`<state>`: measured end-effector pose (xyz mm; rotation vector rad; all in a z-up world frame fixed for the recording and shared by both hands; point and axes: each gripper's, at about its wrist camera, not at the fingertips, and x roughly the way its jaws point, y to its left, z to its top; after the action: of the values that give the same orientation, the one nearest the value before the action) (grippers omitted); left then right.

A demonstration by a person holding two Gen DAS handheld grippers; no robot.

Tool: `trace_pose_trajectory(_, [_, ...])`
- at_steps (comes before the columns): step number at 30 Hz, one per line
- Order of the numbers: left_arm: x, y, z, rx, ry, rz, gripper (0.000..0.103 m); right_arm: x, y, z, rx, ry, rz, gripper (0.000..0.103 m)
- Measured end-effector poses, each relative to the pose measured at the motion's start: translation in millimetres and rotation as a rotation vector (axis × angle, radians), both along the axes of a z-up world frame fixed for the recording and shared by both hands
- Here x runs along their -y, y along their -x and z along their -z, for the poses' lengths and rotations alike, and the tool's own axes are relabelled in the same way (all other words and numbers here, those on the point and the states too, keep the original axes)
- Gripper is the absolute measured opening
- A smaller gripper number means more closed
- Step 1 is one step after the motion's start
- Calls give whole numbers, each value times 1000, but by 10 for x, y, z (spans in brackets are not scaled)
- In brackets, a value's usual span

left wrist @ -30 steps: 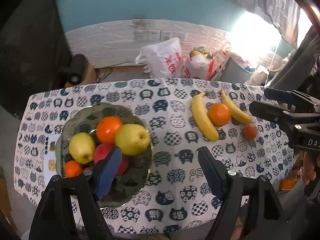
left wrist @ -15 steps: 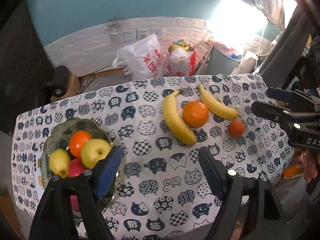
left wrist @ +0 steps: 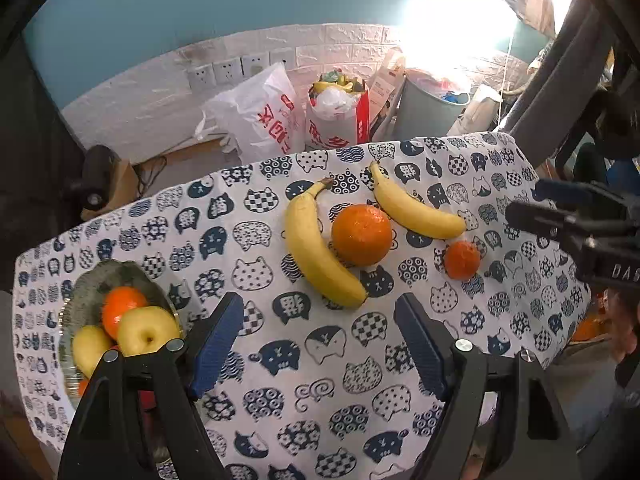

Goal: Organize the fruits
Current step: 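Close the right gripper on the small mandarin beside the banana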

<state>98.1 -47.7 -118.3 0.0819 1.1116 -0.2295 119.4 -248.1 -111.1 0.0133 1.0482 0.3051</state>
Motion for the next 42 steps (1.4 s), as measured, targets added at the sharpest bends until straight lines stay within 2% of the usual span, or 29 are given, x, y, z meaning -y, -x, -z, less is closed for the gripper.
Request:
trace_pose_trajectory(6, [133, -163, 181, -27, 1, 28, 80, 131, -124, 392, -69, 22, 21, 80])
trace_pose_trajectory(12, [250, -317, 354, -93, 31, 39, 80, 214, -221, 761, -144, 24, 24, 80])
trace_pose_trajectory(21, [365, -464, 594, -146, 8, 55, 80, 197, -249, 1196, -256, 54, 8, 80])
trace_pose_trajectory(25, [409, -517, 669, -154, -7, 60, 80, 186, -267, 1336, -285, 53, 2, 70])
trace_pose_trajectory(27, [423, -542, 682, -155, -6, 59, 80, 191, -274, 1379, -294, 43, 3, 62])
trace_pose_trajectory(29, [442, -580, 700, -160, 4, 58, 80, 195, -277, 1402, -305, 25, -4, 48])
trace_pose_trajectory(34, [511, -675, 748, -159, 7, 59, 80, 190, -266, 1337, -268, 34, -9, 48])
trace_pose_trajectory(42, [626, -837, 880, -187, 18, 52, 80, 288, -283, 1033, -184, 9, 25, 48])
